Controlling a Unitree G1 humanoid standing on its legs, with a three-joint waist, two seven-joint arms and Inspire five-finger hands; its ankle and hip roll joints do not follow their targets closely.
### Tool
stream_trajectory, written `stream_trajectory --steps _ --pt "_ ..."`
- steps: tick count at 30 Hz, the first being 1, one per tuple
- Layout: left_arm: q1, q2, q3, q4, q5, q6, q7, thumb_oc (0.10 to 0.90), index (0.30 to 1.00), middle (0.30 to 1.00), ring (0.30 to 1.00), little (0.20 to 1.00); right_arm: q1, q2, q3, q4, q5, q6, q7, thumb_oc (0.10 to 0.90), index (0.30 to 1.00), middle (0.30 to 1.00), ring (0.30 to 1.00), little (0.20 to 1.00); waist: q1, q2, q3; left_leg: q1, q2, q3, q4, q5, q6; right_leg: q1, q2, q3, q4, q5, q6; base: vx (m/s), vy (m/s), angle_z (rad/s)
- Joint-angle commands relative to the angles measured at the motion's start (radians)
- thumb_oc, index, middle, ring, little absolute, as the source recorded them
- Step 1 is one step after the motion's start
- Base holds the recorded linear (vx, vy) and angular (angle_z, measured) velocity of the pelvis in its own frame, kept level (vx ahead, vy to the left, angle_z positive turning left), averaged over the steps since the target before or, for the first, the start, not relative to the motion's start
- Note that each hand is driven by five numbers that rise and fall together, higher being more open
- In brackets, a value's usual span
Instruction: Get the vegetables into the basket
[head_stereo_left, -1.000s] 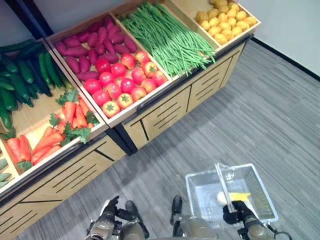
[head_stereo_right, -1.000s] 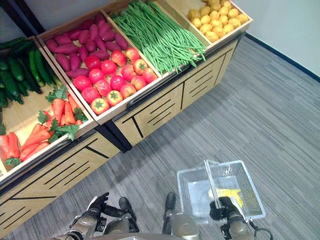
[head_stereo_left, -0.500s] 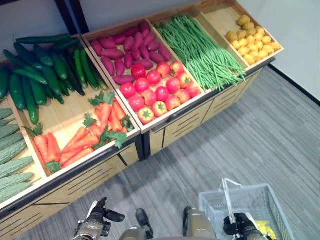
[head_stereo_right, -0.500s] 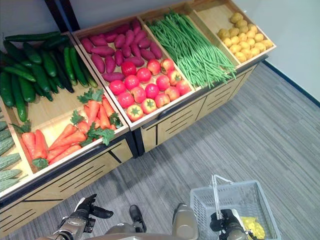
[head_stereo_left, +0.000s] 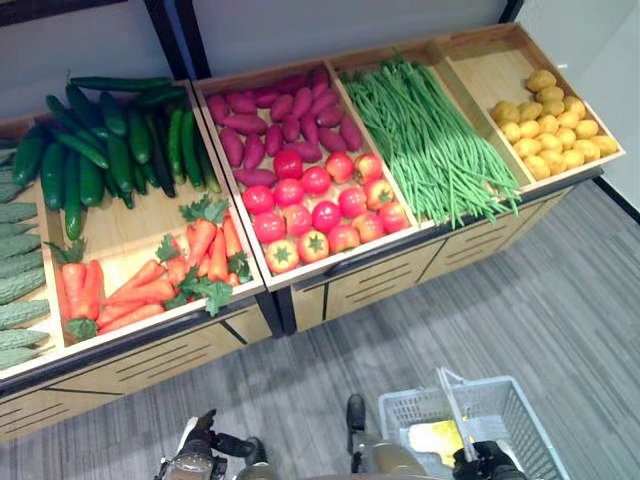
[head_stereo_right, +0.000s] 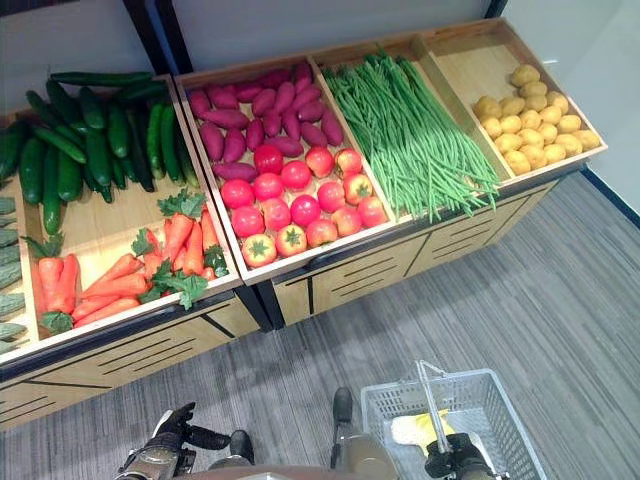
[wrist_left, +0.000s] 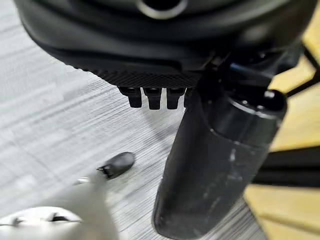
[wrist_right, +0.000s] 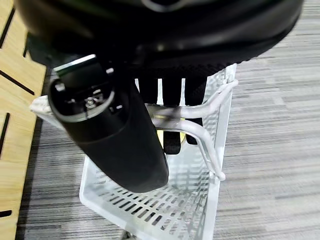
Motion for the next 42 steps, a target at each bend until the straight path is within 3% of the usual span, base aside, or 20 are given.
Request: stream_trajectory --steps 1,2,4,6,10,12,15,16,19,20,23,26,28,29,30,32,36,42 --pt "-0.038 0.108 0.211 0.049 -0.304 -0.059 0.207 0.900 1.000 1.000 1.000 1.000 0.007 0.011 -0.002 0.033 -0.043 -0.018 -0.025 0.400 0.300 0.300 0.300 0.300 -0.012 -0.046 -0.005 -0.020 -0.030 0.008 -0.036 0.051 -0.058 0.047 -0.114 0.041 0.030 -0.063 0.118 0.00 0.000 0.00" --pt "-0.038 0.108 0.211 0.049 -0.304 -0.060 0.207 0.900 1.000 1.000 1.000 1.000 0.007 0.011 -0.001 0.033 -0.043 -0.018 -0.025 0.400 0.300 0.300 0.300 0.300 -0.013 -0.046 -0.005 -0.020 -0.030 0.008 -0.036 0.051 -0.058 0.046 -0.114 0.041 0.030 -0.062 0.118 0.00 0.000 0.00" --pt "-0.030 0.157 0.344 0.106 -0.428 -0.074 0.248 0.900 1.000 1.000 1.000 1.000 0.025 0.011 0.009 0.030 -0.060 -0.014 -0.020 0.400 0.300 0.300 0.300 0.300 -0.019 -0.043 -0.014 -0.008 -0.030 0.016 -0.036 0.044 -0.061 0.058 -0.115 0.043 0.023 -0.062 0.120 0.00 0.000 0.00" --pt "-0.002 0.214 0.419 0.163 -0.457 -0.070 0.260 0.900 1.000 1.000 1.000 1.000 0.033 0.000 0.018 0.036 -0.070 -0.009 -0.004 0.400 0.300 0.300 0.300 0.300 -0.023 -0.038 -0.026 0.003 -0.032 0.029 -0.036 0.039 -0.064 0.062 -0.116 0.048 0.024 -0.059 0.121 0.02 0.030 -0.09" --pt "0.018 0.308 0.466 0.190 -0.421 -0.068 0.288 0.900 1.000 1.000 1.000 1.000 0.036 -0.012 0.029 0.035 -0.079 -0.020 0.006 0.400 0.300 0.300 0.300 0.300 -0.021 -0.031 -0.037 0.009 -0.036 0.034 -0.036 0.037 -0.068 0.064 -0.121 0.047 0.024 -0.053 0.124 0.00 0.039 -0.11" --pt "-0.002 0.432 0.451 0.102 -0.294 -0.077 0.363 0.900 1.000 1.000 1.000 1.000 0.040 -0.022 0.032 0.027 -0.092 -0.040 -0.007 0.400 0.300 0.300 0.300 0.300 -0.015 -0.024 -0.034 0.003 -0.041 0.030 -0.036 0.038 -0.071 0.061 -0.128 0.040 0.023 -0.042 0.131 -0.04 0.032 0.07" --pt "-0.029 0.503 0.422 0.009 -0.204 -0.090 0.417 0.900 1.000 1.000 1.000 1.000 0.038 -0.025 0.026 0.025 -0.095 -0.048 -0.022 0.400 0.300 0.300 0.300 0.300 -0.013 -0.023 -0.029 -0.004 -0.044 0.023 -0.036 0.041 -0.072 0.057 -0.133 0.032 0.023 -0.038 0.136 -0.05 0.017 0.08" --pt "-0.005 0.587 0.372 -0.287 0.068 -0.074 0.551 0.900 1.000 1.000 1.000 1.000 0.045 -0.024 0.002 0.014 -0.102 -0.069 -0.048 0.400 0.300 0.300 0.300 0.300 -0.003 -0.025 -0.022 -0.018 -0.048 0.004 -0.036 0.043 -0.073 0.055 -0.143 0.015 0.022 -0.033 0.143 -0.08 0.013 0.10" --pt "0.036 0.636 0.343 -0.516 0.283 -0.033 0.573 0.900 1.000 1.000 1.000 1.000 0.047 -0.037 -0.024 0.007 -0.105 -0.073 -0.056 0.400 0.300 0.300 0.300 0.300 0.006 -0.028 -0.019 -0.020 -0.050 -0.013 -0.036 0.039 -0.072 0.067 -0.151 0.001 0.019 -0.035 0.149 -0.04 0.004 0.32" --pt "0.037 0.635 0.345 -0.520 0.284 -0.031 0.573 0.900 1.000 1.000 1.000 1.000 0.047 -0.037 -0.024 0.007 -0.105 -0.073 -0.056 0.400 0.300 0.300 0.300 0.300 0.006 -0.028 -0.021 -0.024 -0.051 -0.013 -0.036 0.043 -0.071 0.063 -0.151 0.002 0.018 -0.031 0.148 -0.03 0.008 0.18" --pt "0.050 0.685 0.288 -0.671 0.424 -0.027 0.488 0.900 1.000 1.000 1.000 1.000 0.037 -0.057 -0.044 -0.010 -0.107 -0.068 -0.049 0.400 0.300 0.300 0.300 0.300 0.003 -0.025 -0.018 -0.025 -0.054 -0.020 -0.036 0.042 -0.068 0.066 -0.156 0.000 0.016 -0.027 0.151 -0.02 0.010 0.01" --pt "0.070 0.733 0.236 -0.762 0.488 -0.081 0.383 0.900 1.000 1.000 1.000 1.000 0.029 -0.073 -0.053 -0.027 -0.110 -0.067 -0.034 0.400 0.300 0.300 0.300 0.300 0.001 -0.020 -0.018 -0.025 -0.056 -0.021 -0.036 0.042 -0.066 0.064 -0.159 0.001 0.013 -0.023 0.152 -0.01 0.008 0.01" --pt "0.078 0.778 0.198 -0.815 0.478 -0.129 0.287 0.900 1.000 1.000 1.000 1.000 0.025 -0.088 -0.055 -0.049 -0.110 -0.070 -0.020 0.400 0.300 0.300 0.300 0.300 -0.003 -0.015 -0.016 -0.026 -0.056 -0.018 -0.036 0.043 -0.066 0.062 -0.160 0.005 0.012 -0.018 0.154 -0.02 0.025 0.00" --pt "0.092 0.857 0.149 -0.858 0.419 -0.190 0.131 0.900 1.000 1.000 1.000 1.000 0.027 -0.109 -0.060 -0.078 -0.115 -0.079 0.005 0.400 0.300 0.300 0.300 0.300 -0.013 -0.009 -0.014 -0.025 -0.056 -0.009 -0.036 0.045 -0.067 0.057 -0.162 0.013 0.010 -0.010 0.157 -0.03 0.038 -0.06" --pt "0.092 0.859 0.148 -0.858 0.416 -0.191 0.128 0.900 1.000 1.000 1.000 1.000 0.028 -0.108 -0.060 -0.079 -0.115 -0.078 0.006 0.400 0.300 0.300 0.300 0.300 -0.012 -0.009 -0.015 -0.025 -0.056 -0.008 -0.036 0.045 -0.067 0.057 -0.162 0.013 0.010 -0.010 0.157 -0.02 0.043 -0.13" --pt "0.064 0.922 0.083 -0.860 0.307 -0.215 -0.035 0.900 1.000 1.000 1.000 1.000 0.033 -0.124 -0.056 -0.095 -0.130 -0.082 0.039 0.400 0.300 0.300 0.300 0.300 -0.021 -0.003 -0.018 -0.025 -0.056 0.003 -0.036 0.047 -0.067 0.050 -0.163 0.023 0.008 -0.003 0.160 -0.02 0.027 -0.18" --pt "0.010 0.972 -0.008 -0.911 0.298 -0.230 -0.111 0.900 1.000 1.000 1.000 1.000 0.029 -0.129 -0.047 -0.107 -0.142 -0.086 0.055 0.400 0.300 0.300 0.300 0.300 -0.031 -0.007 -0.015 -0.039 -0.055 -0.002 -0.036 0.050 -0.067 0.036 -0.167 0.023 0.008 0.005 0.163 -0.03 0.014 -0.03" --pt "-0.109 0.958 -0.118 -0.887 0.344 -0.219 -0.098 0.900 1.000 1.000 1.000 1.000 -0.002 -0.126 -0.019 -0.111 -0.147 -0.082 0.054 0.400 0.300 0.300 0.300 0.300 -0.029 -0.012 0.009 -0.077 -0.054 -0.015 -0.036 0.062 -0.066 0.008 -0.170 0.019 0.010 0.015 0.164 -0.07 0.009 0.08"
